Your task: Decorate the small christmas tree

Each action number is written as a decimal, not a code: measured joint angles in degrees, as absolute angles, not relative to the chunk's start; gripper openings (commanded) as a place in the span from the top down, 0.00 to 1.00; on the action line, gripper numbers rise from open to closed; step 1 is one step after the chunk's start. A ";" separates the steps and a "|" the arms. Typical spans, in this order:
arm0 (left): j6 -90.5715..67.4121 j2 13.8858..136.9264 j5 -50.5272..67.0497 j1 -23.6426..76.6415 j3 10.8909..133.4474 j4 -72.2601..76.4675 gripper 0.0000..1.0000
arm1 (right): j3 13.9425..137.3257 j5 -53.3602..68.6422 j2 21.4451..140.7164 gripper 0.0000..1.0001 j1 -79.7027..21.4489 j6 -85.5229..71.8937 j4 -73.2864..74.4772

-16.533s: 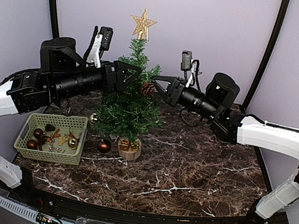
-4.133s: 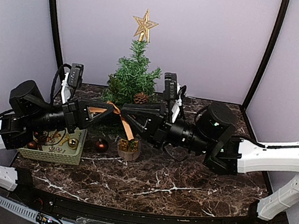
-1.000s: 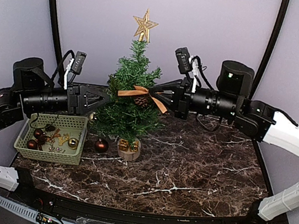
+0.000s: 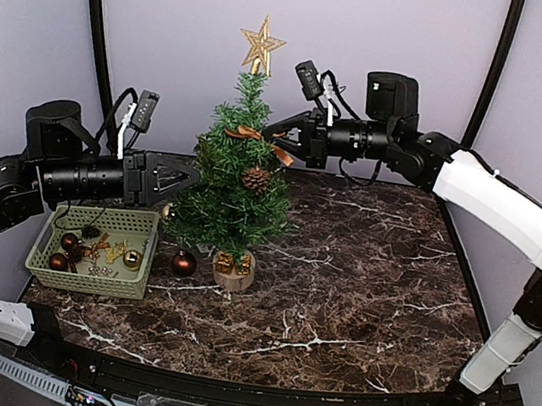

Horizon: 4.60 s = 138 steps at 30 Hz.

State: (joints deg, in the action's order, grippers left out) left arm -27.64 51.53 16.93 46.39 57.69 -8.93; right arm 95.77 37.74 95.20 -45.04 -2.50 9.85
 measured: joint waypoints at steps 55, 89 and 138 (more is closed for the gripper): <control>-37.58 42.04 5.85 29.41 41.98 -18.92 0.40 | 53.21 12.25 68.93 0.47 -35.57 -26.48 -13.02; -33.41 64.90 24.27 0.49 23.27 -7.05 0.30 | 39.72 10.61 84.44 0.44 -35.53 -38.41 -27.94; -26.41 73.19 15.09 -2.04 33.41 -8.51 0.51 | 39.55 13.47 89.41 0.45 -34.33 -38.26 -30.85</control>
